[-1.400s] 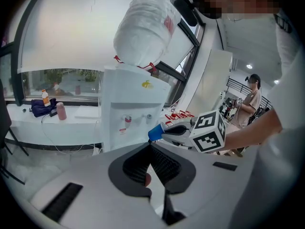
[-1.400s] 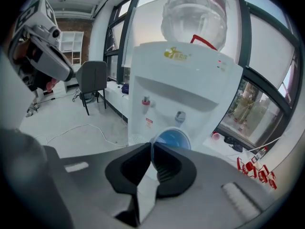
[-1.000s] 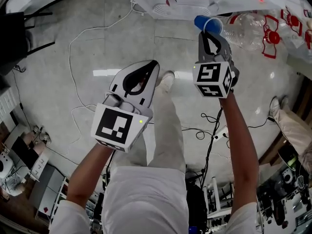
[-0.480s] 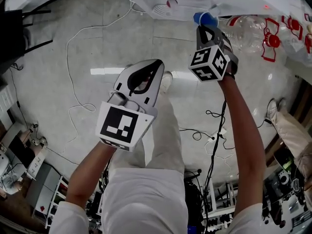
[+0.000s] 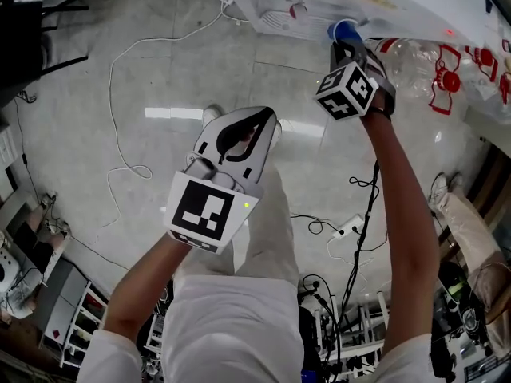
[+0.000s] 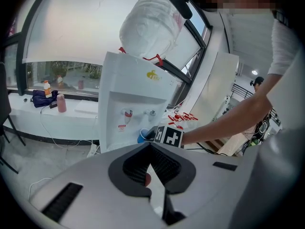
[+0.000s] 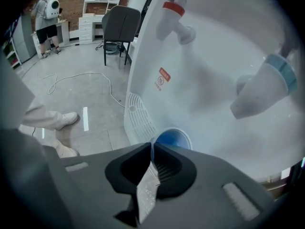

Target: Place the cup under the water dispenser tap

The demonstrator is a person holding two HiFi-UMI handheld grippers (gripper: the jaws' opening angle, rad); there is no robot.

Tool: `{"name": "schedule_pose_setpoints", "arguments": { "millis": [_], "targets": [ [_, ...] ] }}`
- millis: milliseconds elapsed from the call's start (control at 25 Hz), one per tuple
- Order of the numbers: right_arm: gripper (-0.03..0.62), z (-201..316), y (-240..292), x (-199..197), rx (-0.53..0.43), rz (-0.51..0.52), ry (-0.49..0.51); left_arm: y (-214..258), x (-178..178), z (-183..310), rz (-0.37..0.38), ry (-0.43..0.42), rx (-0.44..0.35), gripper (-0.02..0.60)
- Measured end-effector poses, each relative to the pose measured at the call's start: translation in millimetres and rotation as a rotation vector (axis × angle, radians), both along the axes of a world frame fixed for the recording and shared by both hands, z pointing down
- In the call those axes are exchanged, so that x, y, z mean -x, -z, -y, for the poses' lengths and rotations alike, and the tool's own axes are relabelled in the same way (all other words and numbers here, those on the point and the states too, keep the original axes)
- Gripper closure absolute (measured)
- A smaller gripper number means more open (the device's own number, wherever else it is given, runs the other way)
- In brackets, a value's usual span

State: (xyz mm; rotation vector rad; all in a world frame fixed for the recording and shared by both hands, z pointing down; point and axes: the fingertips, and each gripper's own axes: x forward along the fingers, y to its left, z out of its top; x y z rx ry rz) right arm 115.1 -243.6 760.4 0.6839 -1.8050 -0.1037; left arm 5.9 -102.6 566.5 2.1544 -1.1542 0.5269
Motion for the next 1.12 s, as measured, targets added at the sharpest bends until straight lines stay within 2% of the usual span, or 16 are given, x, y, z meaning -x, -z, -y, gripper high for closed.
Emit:
{"name": "schedule_pose_setpoints", "arguments": {
  "millis": [440, 720, 840, 1120],
  "targets": [
    [0.555, 8, -13, -4, 0.028, -0.027, -0.002, 2, 4, -3, 0.000, 0.026, -0.026, 0.580],
    [0.486, 7, -10, -2, 0.046, -0.013, -0.031, 5, 8, -5, -0.005, 0.019, -0.014, 0.580],
    [0.459, 5, -3, -1, 0.028, -0.001, -0.036, 8, 9, -4, -0.004, 0.018, -0.025, 0.580],
    [0.457, -8, 22, 2, -0.011, 0.049, -0.068, 21, 6, -4, 0.000, -0.008, -0.029, 0.580]
  ]
}}
